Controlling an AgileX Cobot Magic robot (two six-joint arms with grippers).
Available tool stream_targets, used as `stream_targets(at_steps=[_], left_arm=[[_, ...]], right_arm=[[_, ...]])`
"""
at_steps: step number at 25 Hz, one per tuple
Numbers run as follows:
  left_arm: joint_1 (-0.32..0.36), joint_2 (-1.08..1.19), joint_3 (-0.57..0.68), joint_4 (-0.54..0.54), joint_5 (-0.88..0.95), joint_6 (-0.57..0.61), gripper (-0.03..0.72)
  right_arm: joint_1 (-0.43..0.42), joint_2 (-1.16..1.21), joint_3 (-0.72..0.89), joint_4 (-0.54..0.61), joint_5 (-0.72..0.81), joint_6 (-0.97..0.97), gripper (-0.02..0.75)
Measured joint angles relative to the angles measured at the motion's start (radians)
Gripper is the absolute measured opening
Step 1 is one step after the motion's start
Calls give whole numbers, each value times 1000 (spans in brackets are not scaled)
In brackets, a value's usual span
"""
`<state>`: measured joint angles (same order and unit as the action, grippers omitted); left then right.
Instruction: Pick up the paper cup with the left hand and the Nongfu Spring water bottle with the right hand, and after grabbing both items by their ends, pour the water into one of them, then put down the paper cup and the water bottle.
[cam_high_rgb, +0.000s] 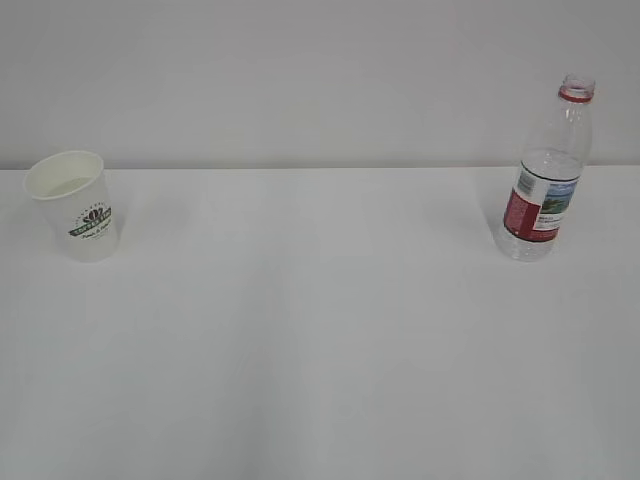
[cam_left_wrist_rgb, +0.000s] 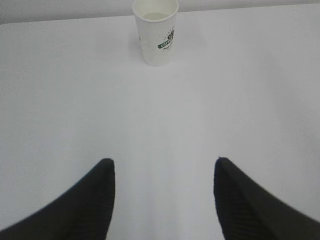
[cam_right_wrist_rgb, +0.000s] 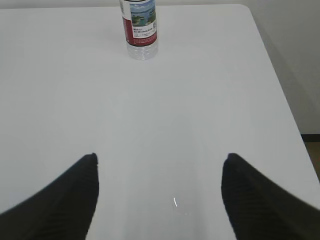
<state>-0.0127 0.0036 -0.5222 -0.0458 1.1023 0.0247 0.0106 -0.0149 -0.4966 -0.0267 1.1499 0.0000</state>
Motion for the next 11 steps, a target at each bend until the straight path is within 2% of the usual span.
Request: stream_targets(at_steps=[11], left_arm=[[0,0,0,0,0,0,453]], right_arm=[[0,0,0,0,0,0,557]])
